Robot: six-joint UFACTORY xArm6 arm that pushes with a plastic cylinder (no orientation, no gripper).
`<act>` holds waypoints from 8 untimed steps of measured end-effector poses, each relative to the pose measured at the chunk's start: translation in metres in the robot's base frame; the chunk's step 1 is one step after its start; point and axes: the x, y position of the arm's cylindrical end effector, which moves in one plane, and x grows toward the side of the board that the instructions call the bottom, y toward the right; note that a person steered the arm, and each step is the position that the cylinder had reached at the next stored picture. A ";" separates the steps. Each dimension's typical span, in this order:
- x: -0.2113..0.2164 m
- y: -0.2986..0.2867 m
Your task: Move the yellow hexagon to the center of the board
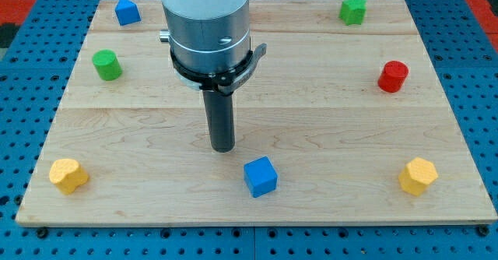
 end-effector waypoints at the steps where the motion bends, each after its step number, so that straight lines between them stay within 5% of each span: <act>1: 0.000 0.000; 3: -0.006 0.000; 5: -0.026 0.233; 6: 0.019 0.326; 7: 0.081 0.293; 8: 0.022 0.245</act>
